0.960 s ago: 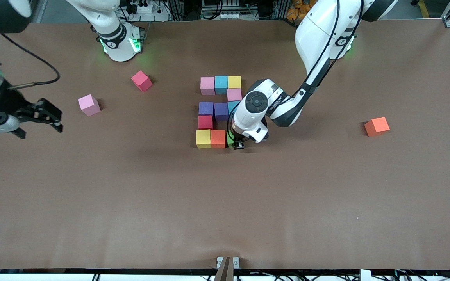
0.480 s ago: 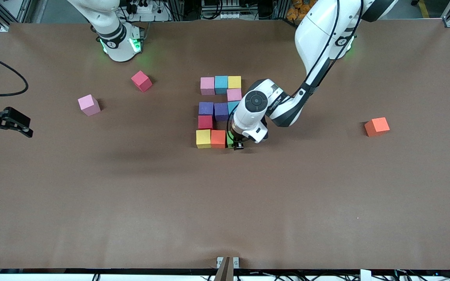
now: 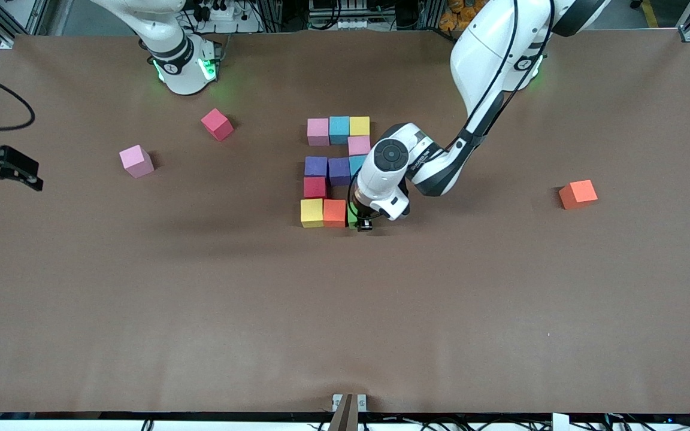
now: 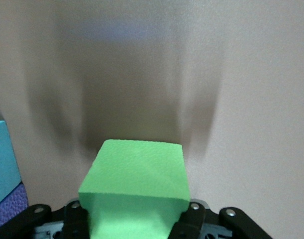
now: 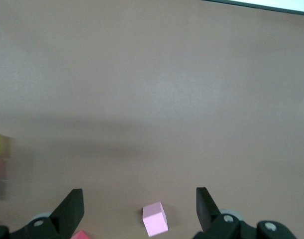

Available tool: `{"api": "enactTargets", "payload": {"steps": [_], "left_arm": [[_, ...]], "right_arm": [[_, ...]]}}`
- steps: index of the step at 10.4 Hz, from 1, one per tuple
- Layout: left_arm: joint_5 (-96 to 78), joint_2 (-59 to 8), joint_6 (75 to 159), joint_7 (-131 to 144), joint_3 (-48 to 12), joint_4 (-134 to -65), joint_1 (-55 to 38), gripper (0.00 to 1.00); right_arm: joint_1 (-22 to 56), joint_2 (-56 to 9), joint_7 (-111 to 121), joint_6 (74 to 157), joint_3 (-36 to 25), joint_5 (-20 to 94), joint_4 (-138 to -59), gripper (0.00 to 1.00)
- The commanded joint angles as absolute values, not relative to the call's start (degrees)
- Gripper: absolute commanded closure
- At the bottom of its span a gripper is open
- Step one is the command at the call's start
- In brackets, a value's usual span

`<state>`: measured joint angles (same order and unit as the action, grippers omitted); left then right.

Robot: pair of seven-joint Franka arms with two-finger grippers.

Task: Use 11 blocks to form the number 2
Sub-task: 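Lower the green cube beside the orange cube with the left gripper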

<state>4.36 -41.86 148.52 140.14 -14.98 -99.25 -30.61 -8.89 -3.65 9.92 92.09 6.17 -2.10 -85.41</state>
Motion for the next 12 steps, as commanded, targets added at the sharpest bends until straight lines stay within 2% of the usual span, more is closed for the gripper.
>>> {"api": "enactTargets", "payload": {"steps": [1,3,4,6,9,12], "left_arm": [[6.1,-42.6,149.2,141.6,-14.5,-98.3,-31.4,0.97],[6.2,-42.9,149.2,141.6,-14.5,-98.3,-31.3,0.96],[6.2,-43.0,149.3,141.3,-14.5,-98.3,-31.3,0.87],[6.3,-43.1,150.2,139.2,-14.5,-98.2,-31.3,0.00],[6.3,-42.5,150.2,136.1,-14.5,-98.2,-31.1,0.00],[6.6,-41.0,150.2,133.5,-14.5,-97.1,-30.4,0.00]], "right_arm": [[-10.4,-1.2,10.4,90.7,6.7,1.1,-85.9,0.00],[-9.2,-0.1,9.8,89.9,3.7,3.4,-86.0,0.00],[-7.1,-0.1,9.6,89.7,0.2,5.3,-86.0,0.00],[-2.4,-0.3,9.7,89.6,-5.4,5.3,-86.0,0.00],[-1.9,-0.7,9.8,90.5,-5.4,4.4,-86.0,0.00],[-0.2,-1.8,9.8,95.4,-5.3,1.8,-85.8,0.00]]}}
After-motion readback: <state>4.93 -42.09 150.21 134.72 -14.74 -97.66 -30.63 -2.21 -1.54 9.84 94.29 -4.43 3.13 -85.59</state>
